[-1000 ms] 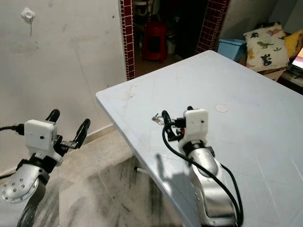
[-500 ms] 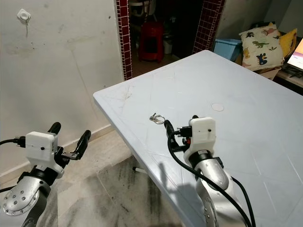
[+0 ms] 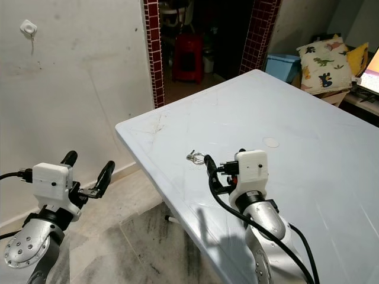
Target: Hang keys on a hook
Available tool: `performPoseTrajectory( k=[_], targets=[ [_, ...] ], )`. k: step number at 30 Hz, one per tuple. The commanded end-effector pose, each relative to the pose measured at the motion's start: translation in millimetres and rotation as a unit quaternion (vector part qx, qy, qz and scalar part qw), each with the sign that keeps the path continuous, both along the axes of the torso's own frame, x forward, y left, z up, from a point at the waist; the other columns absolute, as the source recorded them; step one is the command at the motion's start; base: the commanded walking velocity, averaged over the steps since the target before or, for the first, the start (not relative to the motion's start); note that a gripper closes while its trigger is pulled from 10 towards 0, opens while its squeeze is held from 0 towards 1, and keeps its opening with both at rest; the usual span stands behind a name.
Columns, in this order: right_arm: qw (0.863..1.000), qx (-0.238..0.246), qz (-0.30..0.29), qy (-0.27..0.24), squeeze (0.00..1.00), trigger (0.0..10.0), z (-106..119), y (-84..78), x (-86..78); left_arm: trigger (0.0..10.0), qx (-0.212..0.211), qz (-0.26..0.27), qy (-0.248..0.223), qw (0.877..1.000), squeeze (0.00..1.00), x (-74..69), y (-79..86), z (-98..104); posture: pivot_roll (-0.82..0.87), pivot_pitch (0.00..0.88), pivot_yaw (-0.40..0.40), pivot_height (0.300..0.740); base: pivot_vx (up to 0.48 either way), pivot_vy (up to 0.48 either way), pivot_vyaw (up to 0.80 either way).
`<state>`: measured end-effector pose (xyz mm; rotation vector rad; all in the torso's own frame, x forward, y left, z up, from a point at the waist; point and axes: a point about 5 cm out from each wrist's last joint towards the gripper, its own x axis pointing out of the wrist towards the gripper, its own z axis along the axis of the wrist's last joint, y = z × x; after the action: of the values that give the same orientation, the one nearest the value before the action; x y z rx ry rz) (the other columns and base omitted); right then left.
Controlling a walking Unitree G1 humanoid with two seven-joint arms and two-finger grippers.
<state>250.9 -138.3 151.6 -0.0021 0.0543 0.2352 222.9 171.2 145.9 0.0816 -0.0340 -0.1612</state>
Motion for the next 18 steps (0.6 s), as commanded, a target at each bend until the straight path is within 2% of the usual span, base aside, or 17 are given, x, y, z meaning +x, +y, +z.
performPoseTrajectory(
  k=[1,15,18],
  targets=[
    [1.0,0.0,0.0,-0.006,1.0,10.0,4.7,0.4,1.0,10.0,0.0,-0.002,-0.004,1.0,0.0,0.9,-2.0,3.2,0.03,0.0,-0.002,0.74,0.341,0.0,0.0],
    [1.0,-0.002,0.003,-0.002,1.0,10.0,2.4,1.7,1.9,10.0,-0.003,-0.001,-0.001,1.0,0.0,1.0,-4.4,2.2,0.04,0.0,-0.004,0.74,0.303,0.0,0.0],
    [1.0,-0.003,0.016,0.005,1.0,10.0,-0.1,4.1,0.8,10.0,-0.008,-0.006,0.0,1.0,0.0,-0.5,-8.2,1.6,0.04,0.0,-0.004,0.74,0.0,0.0,0.0]
  ],
)
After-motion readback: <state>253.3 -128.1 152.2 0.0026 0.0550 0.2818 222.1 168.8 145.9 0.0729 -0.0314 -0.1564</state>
